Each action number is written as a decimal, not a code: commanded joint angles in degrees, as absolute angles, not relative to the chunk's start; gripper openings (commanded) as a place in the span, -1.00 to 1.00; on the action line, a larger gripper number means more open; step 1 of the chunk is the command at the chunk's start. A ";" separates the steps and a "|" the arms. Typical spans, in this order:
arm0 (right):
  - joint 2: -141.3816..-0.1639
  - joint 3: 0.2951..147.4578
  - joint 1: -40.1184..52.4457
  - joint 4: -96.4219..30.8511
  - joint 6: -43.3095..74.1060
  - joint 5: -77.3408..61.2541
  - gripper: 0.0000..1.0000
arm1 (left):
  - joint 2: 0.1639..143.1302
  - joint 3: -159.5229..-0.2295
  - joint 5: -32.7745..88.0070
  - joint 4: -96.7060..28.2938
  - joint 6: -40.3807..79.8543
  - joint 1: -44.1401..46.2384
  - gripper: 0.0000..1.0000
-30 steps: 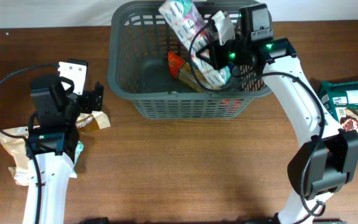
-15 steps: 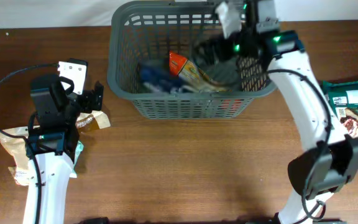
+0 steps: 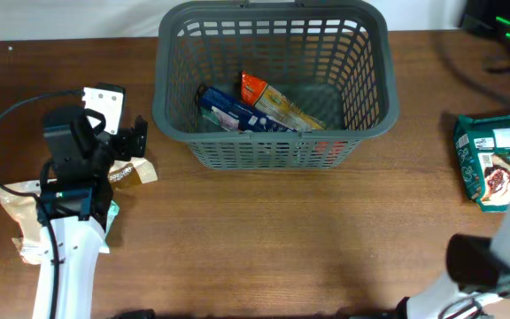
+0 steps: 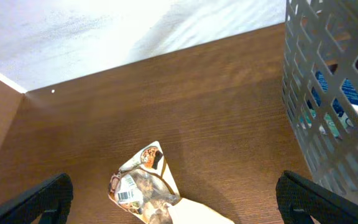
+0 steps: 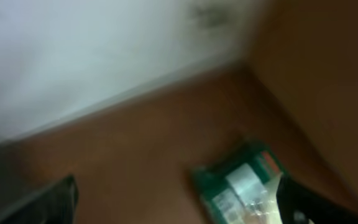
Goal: Pack container
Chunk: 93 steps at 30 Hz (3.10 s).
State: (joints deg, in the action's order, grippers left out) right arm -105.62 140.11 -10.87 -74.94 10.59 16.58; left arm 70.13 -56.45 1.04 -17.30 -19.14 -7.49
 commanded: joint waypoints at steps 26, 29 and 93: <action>-109.34 76.12 -27.07 -46.87 -37.12 15.03 0.98 | 74.30 -56.23 1.23 -16.32 -19.81 -7.68 0.99; -109.36 71.94 -27.07 -42.13 -38.83 15.05 0.98 | 74.30 -56.23 1.26 -16.58 -19.81 -7.68 0.99; -103.70 138.56 -1.52 -59.40 -13.43 6.76 -0.93 | 74.30 -56.23 1.28 -16.19 -19.81 -7.68 0.99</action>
State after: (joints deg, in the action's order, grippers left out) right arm -101.60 139.31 -1.69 -57.74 -14.72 3.20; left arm 74.04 -56.45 1.04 -16.56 -19.14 -7.49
